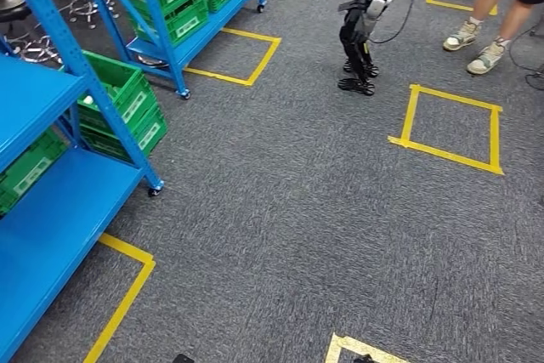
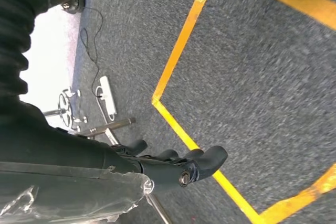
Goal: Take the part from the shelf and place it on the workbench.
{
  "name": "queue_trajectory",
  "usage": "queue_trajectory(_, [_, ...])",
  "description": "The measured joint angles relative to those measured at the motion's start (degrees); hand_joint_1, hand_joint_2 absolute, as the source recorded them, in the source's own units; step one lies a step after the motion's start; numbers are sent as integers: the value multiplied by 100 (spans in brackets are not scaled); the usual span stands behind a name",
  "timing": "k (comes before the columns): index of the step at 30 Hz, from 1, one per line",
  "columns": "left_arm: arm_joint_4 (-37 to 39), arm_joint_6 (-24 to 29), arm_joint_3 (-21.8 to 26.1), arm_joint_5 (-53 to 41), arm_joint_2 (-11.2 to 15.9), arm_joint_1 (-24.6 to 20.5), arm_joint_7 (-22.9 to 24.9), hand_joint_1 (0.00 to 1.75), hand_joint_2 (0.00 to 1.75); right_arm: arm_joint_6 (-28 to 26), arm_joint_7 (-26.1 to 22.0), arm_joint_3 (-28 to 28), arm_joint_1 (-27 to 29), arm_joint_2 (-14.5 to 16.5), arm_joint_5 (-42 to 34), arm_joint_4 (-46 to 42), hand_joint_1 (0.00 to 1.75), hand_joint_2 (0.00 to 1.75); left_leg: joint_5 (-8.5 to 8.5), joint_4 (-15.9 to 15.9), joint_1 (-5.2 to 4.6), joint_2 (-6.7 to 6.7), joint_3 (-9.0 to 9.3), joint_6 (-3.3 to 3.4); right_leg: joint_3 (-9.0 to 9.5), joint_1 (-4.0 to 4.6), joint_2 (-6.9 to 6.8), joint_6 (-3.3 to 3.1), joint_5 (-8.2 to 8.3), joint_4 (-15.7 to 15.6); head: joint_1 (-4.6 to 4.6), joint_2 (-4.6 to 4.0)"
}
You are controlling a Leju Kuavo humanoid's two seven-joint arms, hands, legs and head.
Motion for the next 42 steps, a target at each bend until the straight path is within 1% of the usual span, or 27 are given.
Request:
queue_trajectory(2, [0, -1, 0, -4, -5, 16, 11, 0, 0, -7, 0, -2, -15, -1, -1, 1, 0, 175, 31, -40, 41, -133, 23, 55, -105, -19, 270, 68, -185, 281, 20, 0])
queue_trajectory(4, [0, -3, -1, -6, -17, 3, 15, 0, 0, -13, 0, -2, 0, -3, -3, 1, 0, 175, 46, -46, 63, -272, 25, 93, -446, -41, 582, 111, -524, 988, 54, 0])
queue_trajectory(5, [0, -7, -2, -7, -22, -2, 15, 0, 0, -13, 0, -2, 12, -4, -8, 1, 0, 175, 49, -45, 65, -355, 26, 101, -630, -48, 634, 123, -651, 1345, 65, 0])
queue_trajectory(6, [0, -10, -2, -8, -26, 0, 15, 0, 0, -13, 1, -2, 23, -7, -13, 1, 0, 175, 50, -43, 68, -441, 29, 103, -757, -53, 655, 134, -684, 1560, 73, 0])
queue_trajectory(7, [0, -14, -2, -8, -26, 6, 15, 0, 0, -13, 2, -3, 31, -9, -18, 1, 0, 175, 51, -40, 73, -529, 33, 98, -790, -60, 665, 142, -602, 1565, 78, 0])
queue_trajectory(9, [0, -13, -2, 11, -26, 11, 15, 0, 0, -12, 4, -4, 35, -14, -27, 1, 0, 175, 52, -28, 95, -703, 40, 66, -559, -96, 751, 164, -198, 979, 78, 0])
queue_trajectory(10, [0, -5, -1, 33, -24, 7, 15, 0, 0, -11, 4, -4, 34, -17, -34, 1, 0, 175, 48, -9, 98, -783, 33, 34, -388, -128, 890, 178, -29, 586, 85, 0])
queue_trajectory(11, [0, 6, 1, 61, -21, 0, 15, 0, 0, -10, 2, -4, 33, -20, -42, 1, 0, 175, 46, 11, 102, -861, 17, -3, -245, -155, 1015, 167, 77, 286, 87, 1])
queue_trajectory(13, [1, 28, 4, 98, -8, 2, 17, 0, 0, -9, -2, -5, 25, -24, -54, 1, 0, 175, 63, 27, 109, -987, -33, -84, -135, -168, 1148, 103, 106, 52, 94, 0])
queue_trajectory(15, [2, 36, 7, 110, 12, 26, 28, 0, 0, -9, -2, -8, 16, -28, -59, 1, 0, 175, 87, 13, 127, -1043, -66, -148, -133, -157, 1029, 7, 131, 39, 94, -1])
queue_trajectory(17, [2, 36, 9, 126, 29, 31, 36, 0, 0, -8, -1, -13, 13, -31, -62, 1, 0, 175, -61, 212, 114, -798, -173, -199, -130, -161, 895, -71, 154, 14, 51, -1])
queue_trajectory(19, [2, 26, 10, 144, 33, 17, 36, 0, 0, -8, -2, -25, 29, -33, -62, 1, 0, 175, -419, 848, 99, -468, -485, -237, -131, -147, 733, -121, 154, 4, 0, -1])
queue_trajectory(21, [2, 10, 11, 148, 31, 18, 33, 0, 0, -8, 1, -47, 53, -39, -64, 1, 0, 175, -662, 1498, 104, -374, -804, -253, -134, -129, 549, -141, 143, 4, -7, -1])
queue_trajectory(22, [2, 5, 11, 143, 29, 26, 32, 0, 0, -8, 2, -58, 57, -42, -65, 1, 0, 175, -634, 1584, 104, -358, -843, -249, -132, -122, 464, -145, 136, 5, -7, -1])
queue_trajectory(24, [2, 2, 11, 123, 28, 36, 30, 0, 0, -7, 2, -77, 49, -44, -65, 1, 0, 175, -315, 1138, 94, -267, -593, -218, -110, -112, 318, -136, 120, 5, -7, -1])
queue_trajectory(25, [2, 2, 11, 113, 26, 33, 30, 0, 0, -7, 2, -83, 45, -44, -65, 1, 0, 175, -140, 765, 79, -107, -380, -192, -92, -100, 258, -121, 108, 5, -9, -1])
queue_trajectory(27, [2, 2, 11, 100, 18, 7, 28, 0, 0, -6, 2, -89, 45, -45, -65, 1, 0, 175, 14, 189, 35, 175, -71, -133, -59, -58, 139, -68, 71, 12, -21, 0])
queue_trajectory(28, [2, 2, 11, 96, 14, -2, 26, 0, 0, -6, 2, -90, 44, -46, -66, 1, 0, 175, 12, 81, 20, 231, -24, -108, -42, -37, 76, -42, 57, 5, -24, 0])
queue_trajectory(30, [2, 2, 11, 90, 11, 7, 23, 0, 0, -6, 2, -94, 31, -48, -68, 1, 0, 175, 12, 33, 28, 97, -26, -52, 0, -28, -33, 17, 38, -25, -18, 1])
queue_trajectory(32, [2, 5, 11, 78, 12, 29, 19, 0, 0, -7, 1, -97, 13, -49, -70, 1, 0, 175, 32, 5, 60, -43, -11, 5, -31, -44, 156, 88, -78, 110, 1, 1])
queue_trajectory(34, [2, 12, 9, 51, 7, 21, -6, 0, 0, -7, -2, -103, 20, -50, -78, 1, 0, 175, 47, -8, 81, -184, -5, 55, -288, -55, 498, 129, -397, 691, 34, 0])
queue_trajectory(36, [2, 22, 7, 25, 0, 9, -32, 0, 0, -7, 1, -119, 48, -52, -86, 1, 0, 175, 51, -7, 81, -359, -7, 79, -656, -57, 638, 133, -676, 1423, 54, -1])
queue_trajectory(37, [2, 27, 7, 16, -1, 14, -37, 0, 0, -7, 4, -128, 59, -53, -87, 1, 0, 175, 52, -6, 81, -452, -3, 80, -757, -57, 657, 131, -672, 1579, 59, -1])
queue_trajectory(38, [2, 31, 7, 9, 1, 21, -38, 0, 0, -7, 8, -136, 64, -53, -88, 1, 0, 175, 54, -5, 82, -544, 3, 77, -753, -61, 671, 125, -551, 1508, 61, -1])
queue_trajectory(39, [2, 32, 7, 3, 1, 27, -38, 0, 0, -7, 10, -141, 65, -54, -89, 1, 0, 175, 56, -3, 86, -634, 11, 68, -644, -69, 702, 118, -344, 1222, 62, -1])
queue_trajectory(40, [2, 33, 7, -1, 1, 29, -39, 0, 0, -7, 11, -143, 63, -54, -89, 1, 0, 175, 59, -1, 91, -718, 15, 51, -470, -89, 810, 116, -129, 814, 64, -1])
queue_trajectory(42, [2, 36, 7, -7, 2, 17, -42, 0, 0, -7, 10, -144, 59, -55, -89, 2, 0, 175, 63, 17, 85, -868, -1, -9, -191, -130, 1046, 98, 107, 167, 70, -1])
